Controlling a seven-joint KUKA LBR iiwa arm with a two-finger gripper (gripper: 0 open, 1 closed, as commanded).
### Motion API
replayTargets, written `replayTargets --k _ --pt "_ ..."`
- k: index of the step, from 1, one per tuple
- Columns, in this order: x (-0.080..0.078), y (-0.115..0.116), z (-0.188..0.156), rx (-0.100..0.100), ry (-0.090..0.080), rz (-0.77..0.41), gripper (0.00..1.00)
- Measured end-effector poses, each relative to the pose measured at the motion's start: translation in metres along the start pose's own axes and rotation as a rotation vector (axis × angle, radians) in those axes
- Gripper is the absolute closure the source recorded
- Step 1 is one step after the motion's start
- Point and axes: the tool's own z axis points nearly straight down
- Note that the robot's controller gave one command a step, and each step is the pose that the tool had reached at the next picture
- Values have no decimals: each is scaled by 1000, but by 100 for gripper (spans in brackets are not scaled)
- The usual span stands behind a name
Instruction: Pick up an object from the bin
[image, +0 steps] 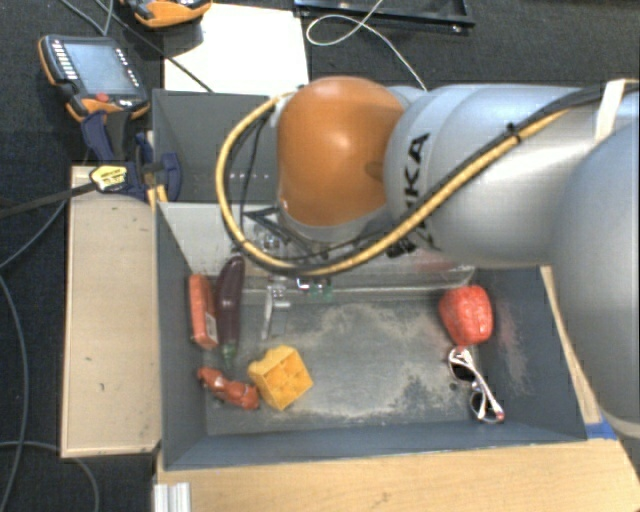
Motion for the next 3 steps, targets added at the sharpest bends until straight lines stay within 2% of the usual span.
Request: replayTargets --k 1,2,3 --pt "-2 -2 -5 -2 -8 7 0" --pt "79 20 149 -2 4 62 0" --pt "78 29 58 -3 -9 12 0"
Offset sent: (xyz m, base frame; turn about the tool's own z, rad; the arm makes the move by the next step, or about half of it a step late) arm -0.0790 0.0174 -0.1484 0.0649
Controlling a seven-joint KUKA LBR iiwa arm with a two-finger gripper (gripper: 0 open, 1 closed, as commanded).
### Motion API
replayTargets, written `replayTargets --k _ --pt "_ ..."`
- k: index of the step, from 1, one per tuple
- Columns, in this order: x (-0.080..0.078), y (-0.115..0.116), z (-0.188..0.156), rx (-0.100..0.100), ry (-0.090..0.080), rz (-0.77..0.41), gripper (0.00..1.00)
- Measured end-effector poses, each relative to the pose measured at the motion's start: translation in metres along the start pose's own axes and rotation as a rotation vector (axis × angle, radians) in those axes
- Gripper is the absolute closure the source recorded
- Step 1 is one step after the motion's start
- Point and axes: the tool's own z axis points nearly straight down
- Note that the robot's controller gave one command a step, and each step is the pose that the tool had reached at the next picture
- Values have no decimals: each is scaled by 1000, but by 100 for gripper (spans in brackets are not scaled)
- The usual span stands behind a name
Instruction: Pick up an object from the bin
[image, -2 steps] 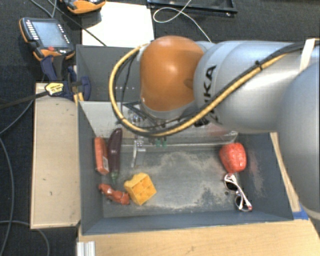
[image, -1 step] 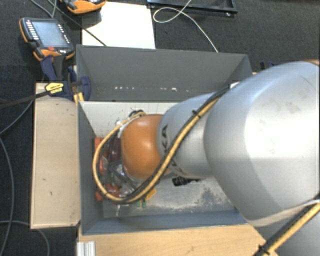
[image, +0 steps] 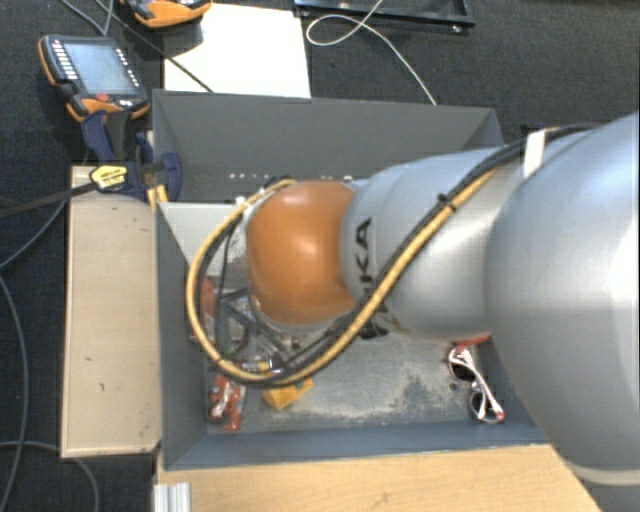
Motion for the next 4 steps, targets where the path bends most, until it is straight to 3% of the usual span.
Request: replayTargets --k 1,2,3,4 --pt "1 -9 89 -1 11 52 0" --pt "-79 -2 91 9 5 -553 0" --pt "-43 -3 88 14 8 329 100" --pt "-37 -3 89 15 8 460 100"
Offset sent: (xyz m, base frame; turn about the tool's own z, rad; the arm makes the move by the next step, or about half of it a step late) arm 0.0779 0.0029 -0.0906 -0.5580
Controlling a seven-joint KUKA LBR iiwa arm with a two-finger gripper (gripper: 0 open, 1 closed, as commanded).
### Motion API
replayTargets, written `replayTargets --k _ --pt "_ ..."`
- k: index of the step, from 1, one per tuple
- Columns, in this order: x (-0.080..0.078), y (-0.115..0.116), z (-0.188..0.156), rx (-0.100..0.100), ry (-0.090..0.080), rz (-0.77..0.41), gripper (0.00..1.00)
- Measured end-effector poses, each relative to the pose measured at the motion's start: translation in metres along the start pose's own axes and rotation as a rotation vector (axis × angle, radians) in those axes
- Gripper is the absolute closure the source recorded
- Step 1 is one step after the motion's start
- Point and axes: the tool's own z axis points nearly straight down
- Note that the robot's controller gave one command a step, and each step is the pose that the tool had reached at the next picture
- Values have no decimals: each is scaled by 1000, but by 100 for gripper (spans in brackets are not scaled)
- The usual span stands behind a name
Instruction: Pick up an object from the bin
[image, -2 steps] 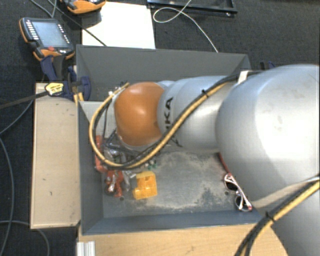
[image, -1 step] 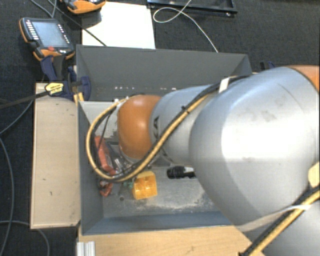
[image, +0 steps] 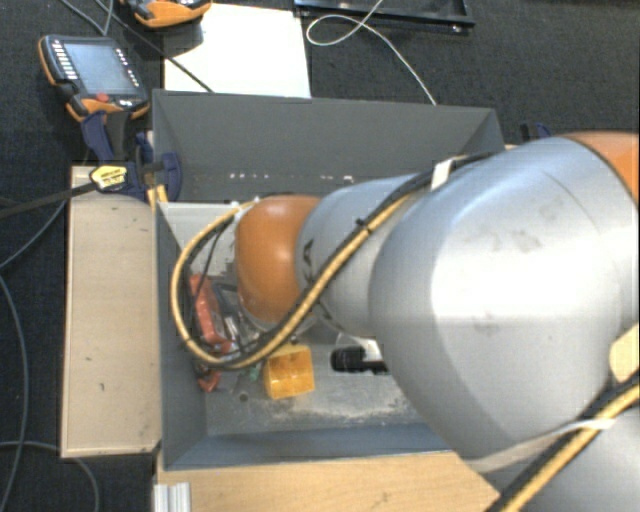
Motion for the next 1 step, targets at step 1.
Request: replayTargets --k 1 --pt "1 -1 -7 0 2 23 100"
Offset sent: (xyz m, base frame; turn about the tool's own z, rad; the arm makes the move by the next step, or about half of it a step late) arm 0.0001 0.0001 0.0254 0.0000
